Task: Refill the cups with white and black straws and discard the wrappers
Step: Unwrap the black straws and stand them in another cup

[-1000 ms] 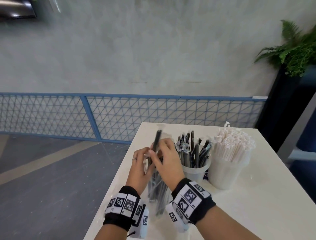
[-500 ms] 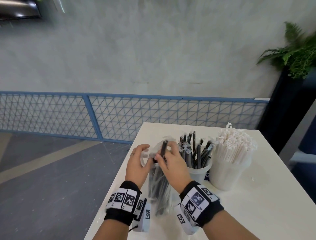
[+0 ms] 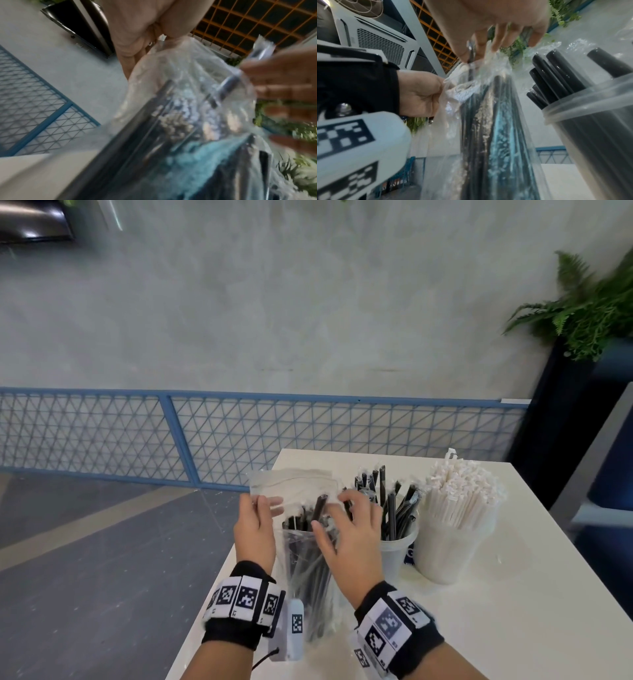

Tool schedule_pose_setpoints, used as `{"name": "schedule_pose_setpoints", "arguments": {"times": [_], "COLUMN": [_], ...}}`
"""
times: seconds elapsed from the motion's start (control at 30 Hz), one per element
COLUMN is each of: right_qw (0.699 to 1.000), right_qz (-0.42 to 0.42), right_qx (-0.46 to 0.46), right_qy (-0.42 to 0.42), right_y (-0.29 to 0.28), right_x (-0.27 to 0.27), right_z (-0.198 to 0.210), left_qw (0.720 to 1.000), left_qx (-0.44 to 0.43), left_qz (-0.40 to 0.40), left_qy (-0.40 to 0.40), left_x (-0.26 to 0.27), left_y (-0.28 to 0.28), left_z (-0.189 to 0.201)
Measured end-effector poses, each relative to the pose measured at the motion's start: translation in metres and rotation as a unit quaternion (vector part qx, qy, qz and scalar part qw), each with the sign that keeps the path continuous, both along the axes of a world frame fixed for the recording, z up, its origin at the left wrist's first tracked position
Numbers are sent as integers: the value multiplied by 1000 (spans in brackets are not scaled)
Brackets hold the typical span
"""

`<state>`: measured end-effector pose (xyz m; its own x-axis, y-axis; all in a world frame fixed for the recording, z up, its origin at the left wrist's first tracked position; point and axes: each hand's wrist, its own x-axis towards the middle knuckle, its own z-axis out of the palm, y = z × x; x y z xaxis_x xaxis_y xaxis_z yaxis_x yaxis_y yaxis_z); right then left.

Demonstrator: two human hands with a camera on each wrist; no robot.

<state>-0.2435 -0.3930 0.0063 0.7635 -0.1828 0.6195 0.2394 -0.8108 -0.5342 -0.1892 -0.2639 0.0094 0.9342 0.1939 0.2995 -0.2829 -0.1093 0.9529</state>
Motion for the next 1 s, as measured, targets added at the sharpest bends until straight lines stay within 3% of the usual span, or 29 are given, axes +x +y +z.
{"name": "schedule_pose_setpoints", "arguments": {"times": [0.1,0.13,0.3,0.37,0.53,0.77,0.8,0.83,0.9,0.93,1.0], "right_qw": [992,984,957,954,950,886,891,918,978,988,988], "right_qz": [34,59,110,125,110,133,136,115,59,72,141], "right_qx": [114,147,225,230,269,391,381,337,196,131,34], "right_qy": [47,81,142,147,115,212,207,175,31,-35,-59], "right_y": [2,3,0,-1,-2,-10,-8,-6,1,6,14], "right_x": [-6,-7,-3,-3,-4,0,-1,-3,-10,-13,-14], "right_z": [-2,-3,-8,-8,-12,-13,-12,-13,-7,-3,4], "left_qw": [990,984,932,928,940,937,938,939,946,949,955], "left_qx": [-97,-89,109,110,-1,-38,-31,-22,-13,-13,-13], "left_qz": [-101,-150,-336,-342,-321,-316,-316,-314,-297,-290,-276], "left_qy": [29,32,83,101,113,143,141,140,132,125,111], "left_x": [-1,-1,3,5,-1,1,2,2,1,1,1], "left_y": [6,11,24,21,7,7,7,6,4,3,1], "left_z": [-3,-7,-35,-47,-54,-64,-64,-64,-63,-63,-61]}}
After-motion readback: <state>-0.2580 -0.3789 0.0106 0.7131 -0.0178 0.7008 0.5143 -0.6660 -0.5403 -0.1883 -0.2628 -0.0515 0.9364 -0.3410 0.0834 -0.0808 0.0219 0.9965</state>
